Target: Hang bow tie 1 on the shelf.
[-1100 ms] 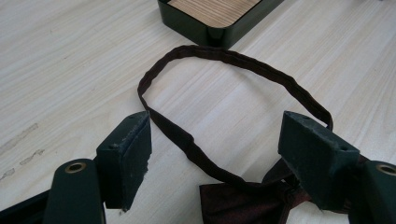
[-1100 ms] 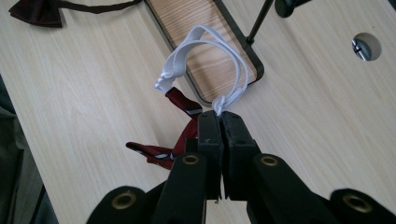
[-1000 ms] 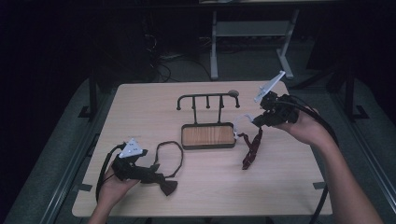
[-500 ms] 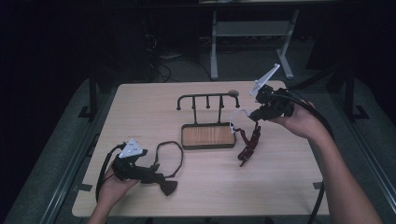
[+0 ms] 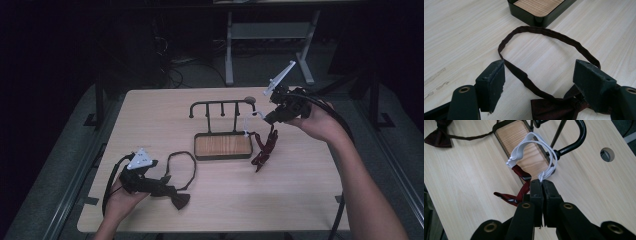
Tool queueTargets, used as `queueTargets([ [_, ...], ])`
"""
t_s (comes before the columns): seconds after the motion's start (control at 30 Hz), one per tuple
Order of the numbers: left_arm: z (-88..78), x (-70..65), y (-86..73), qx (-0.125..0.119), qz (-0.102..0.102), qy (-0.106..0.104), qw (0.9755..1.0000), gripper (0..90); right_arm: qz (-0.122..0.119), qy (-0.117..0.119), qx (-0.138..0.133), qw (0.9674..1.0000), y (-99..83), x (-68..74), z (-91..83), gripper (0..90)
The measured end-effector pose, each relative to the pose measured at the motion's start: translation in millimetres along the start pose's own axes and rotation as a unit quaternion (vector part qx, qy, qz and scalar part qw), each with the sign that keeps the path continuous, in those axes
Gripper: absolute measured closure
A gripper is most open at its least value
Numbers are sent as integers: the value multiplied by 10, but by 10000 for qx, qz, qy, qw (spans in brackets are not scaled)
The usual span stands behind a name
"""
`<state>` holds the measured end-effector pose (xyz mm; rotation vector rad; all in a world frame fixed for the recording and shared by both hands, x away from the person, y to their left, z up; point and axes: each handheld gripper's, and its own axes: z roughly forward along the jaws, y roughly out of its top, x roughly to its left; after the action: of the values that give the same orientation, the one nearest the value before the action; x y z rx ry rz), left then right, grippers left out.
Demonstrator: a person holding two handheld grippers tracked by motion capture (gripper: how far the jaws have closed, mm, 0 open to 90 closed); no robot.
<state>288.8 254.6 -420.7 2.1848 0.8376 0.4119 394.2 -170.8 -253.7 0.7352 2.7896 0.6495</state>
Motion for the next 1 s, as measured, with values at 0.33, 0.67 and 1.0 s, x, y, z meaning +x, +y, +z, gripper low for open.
queueTargets([
  [0.33,-15,-3,9,0,35,4,10000,262,72,-51,86,9999,92,-80,9,873],
  [0.67,-9,-1,11,25,63,-17,10000,262,288,-78,125,9995,122,-223,18,873],
  [1.0,-9,-8,12,17,72,-28,10000,262,472,-83,169,9987,127,-334,70,873],
])
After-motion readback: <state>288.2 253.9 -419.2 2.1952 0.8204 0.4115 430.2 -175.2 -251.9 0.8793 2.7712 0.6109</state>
